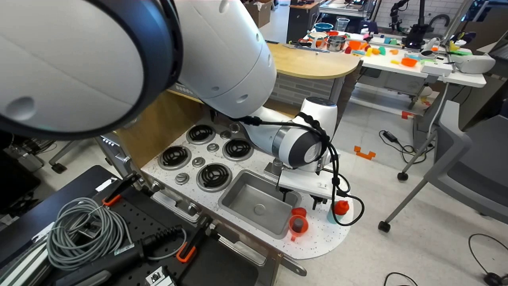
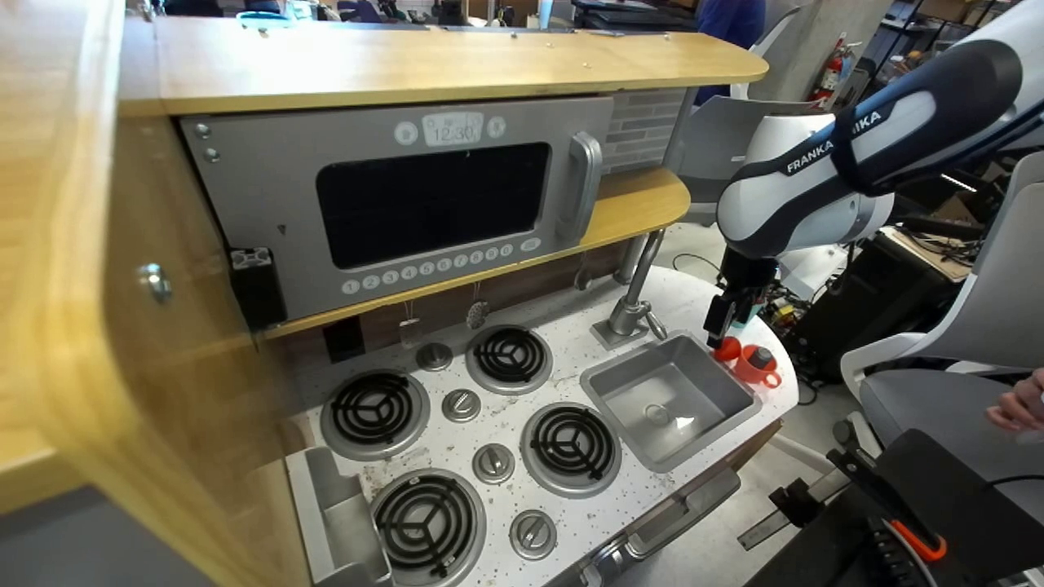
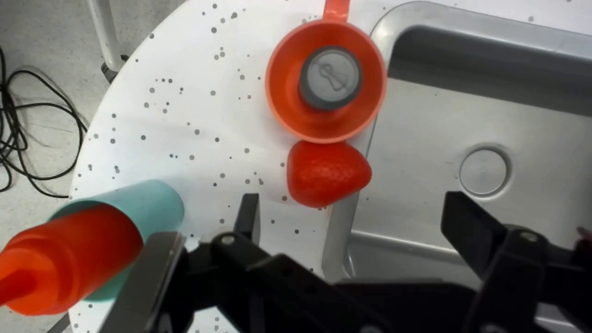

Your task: Put the orange thing near the orange cup in the sink

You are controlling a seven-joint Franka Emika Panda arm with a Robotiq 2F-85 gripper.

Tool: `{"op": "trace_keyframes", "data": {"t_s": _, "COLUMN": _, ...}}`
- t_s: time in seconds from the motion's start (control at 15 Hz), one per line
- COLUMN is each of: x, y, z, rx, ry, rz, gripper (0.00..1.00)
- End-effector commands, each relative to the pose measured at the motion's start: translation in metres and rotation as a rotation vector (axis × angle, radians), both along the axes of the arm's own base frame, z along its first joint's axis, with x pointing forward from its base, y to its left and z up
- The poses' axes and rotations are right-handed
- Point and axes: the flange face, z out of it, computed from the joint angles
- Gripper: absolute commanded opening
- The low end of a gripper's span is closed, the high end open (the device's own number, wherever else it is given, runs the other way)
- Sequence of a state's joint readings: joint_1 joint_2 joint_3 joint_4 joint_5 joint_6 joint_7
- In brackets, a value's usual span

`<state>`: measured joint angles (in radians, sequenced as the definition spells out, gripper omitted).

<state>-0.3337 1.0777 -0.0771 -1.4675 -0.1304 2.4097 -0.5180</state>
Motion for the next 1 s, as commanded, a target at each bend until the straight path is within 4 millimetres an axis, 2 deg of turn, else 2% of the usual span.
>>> {"op": "trace_keyframes", "data": {"t_s": 0.0, "x": 0.004, "y": -0.001, "z": -0.015, "rx": -0.018, "ry": 0.035, "rz": -0.001, "gripper": 1.0}}
{"op": "trace_keyframes", "data": {"t_s": 0.2, "x": -0.001, "y": 0.001, "z": -0.031, "rx": -0.004, "ry": 0.067, "rz": -0.012, "gripper": 1.0}}
{"op": "trace_keyframes", "data": {"t_s": 0.47, "x": 0.0, "y": 0.001, "z": -0.04, "rx": -0.008, "ry": 0.076, "rz": -0.007, "gripper": 1.0}}
{"op": "trace_keyframes", "data": {"t_s": 0.53, "x": 0.001, "y": 0.0, "z": -0.04, "rx": -0.018, "ry": 0.073, "rz": 0.001, "gripper": 0.81}}
{"op": "trace_keyframes", "data": {"t_s": 0.93, "x": 0.011, "y": -0.003, "z": -0.031, "rx": -0.023, "ry": 0.06, "rz": 0.003, "gripper": 0.35}}
